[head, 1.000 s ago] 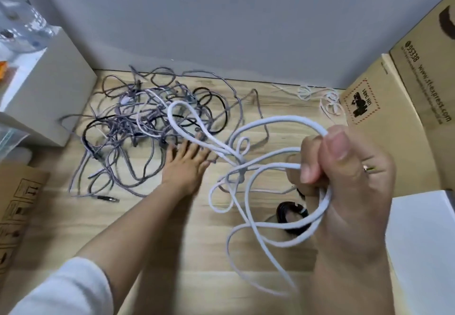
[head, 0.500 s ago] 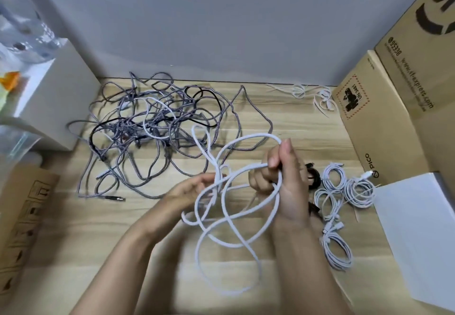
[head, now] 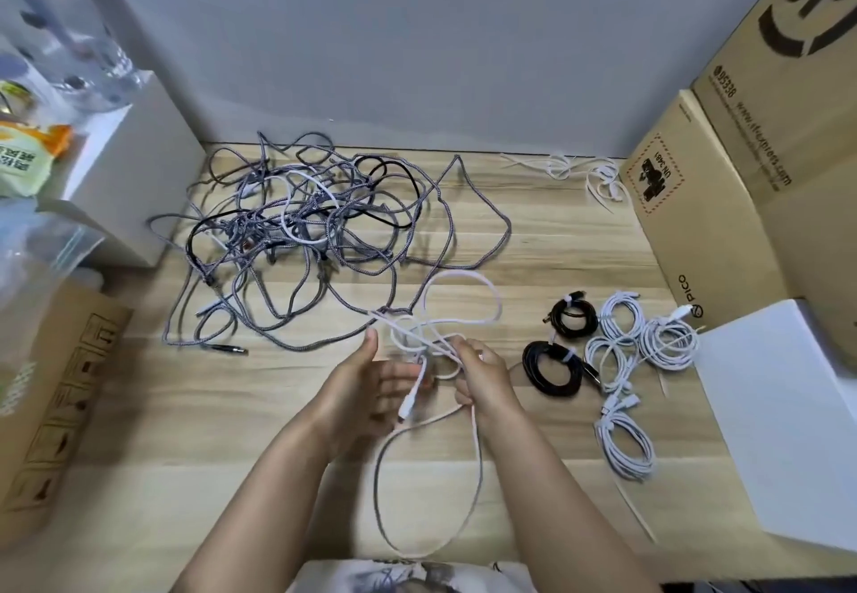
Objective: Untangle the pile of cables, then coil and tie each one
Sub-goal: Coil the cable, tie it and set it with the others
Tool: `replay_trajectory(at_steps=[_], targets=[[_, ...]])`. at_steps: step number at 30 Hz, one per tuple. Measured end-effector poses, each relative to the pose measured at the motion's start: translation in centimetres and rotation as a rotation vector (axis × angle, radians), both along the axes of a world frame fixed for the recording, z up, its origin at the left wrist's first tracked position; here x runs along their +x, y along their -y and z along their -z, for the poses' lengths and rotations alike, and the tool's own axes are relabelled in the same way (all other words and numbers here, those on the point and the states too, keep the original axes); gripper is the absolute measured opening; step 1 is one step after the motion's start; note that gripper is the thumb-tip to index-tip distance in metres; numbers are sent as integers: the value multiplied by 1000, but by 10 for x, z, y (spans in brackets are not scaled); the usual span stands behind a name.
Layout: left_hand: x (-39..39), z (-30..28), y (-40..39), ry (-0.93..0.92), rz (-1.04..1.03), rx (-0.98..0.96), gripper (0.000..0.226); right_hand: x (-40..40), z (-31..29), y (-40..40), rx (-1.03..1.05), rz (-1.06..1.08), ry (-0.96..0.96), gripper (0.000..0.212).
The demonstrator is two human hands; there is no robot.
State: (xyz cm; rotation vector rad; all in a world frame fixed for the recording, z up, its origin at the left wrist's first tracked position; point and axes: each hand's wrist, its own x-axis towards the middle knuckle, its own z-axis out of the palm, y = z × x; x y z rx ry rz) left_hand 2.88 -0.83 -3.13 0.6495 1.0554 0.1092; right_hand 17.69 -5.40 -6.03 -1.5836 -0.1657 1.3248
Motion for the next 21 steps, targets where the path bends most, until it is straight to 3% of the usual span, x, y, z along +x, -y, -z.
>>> replay_trajectory(at_steps=[4, 8, 10, 13, 15, 18, 19, 21], targets=[[9, 7, -1, -78, 50, -52, 78, 13, 2, 11, 61, -173, 220, 34], [21, 5, 3, -101, -25, -47, 33, 26, -2, 21, 161, -278, 257, 19], [21, 3, 1, -6, -162, -68, 12, 30, -2, 24, 197, -227, 213, 20], [14, -2, -8, 199, -379, -47, 7, 32, -3, 22, 172, -59, 145, 26], [6, -7, -15, 351, -477, -8, 18, 29, -5, 20, 155, -40, 123, 27], [-12, -10, -23, 767, -474, -62, 39, 22, -5, 17, 164, -13, 103, 25], [-21, -15, -28, 741, -515, 44, 42, 22, -5, 16, 158, 13, 117, 26], [-27, -30, -31, 794, -503, 107, 22, 24, -6, 15, 152, 61, 142, 28]])
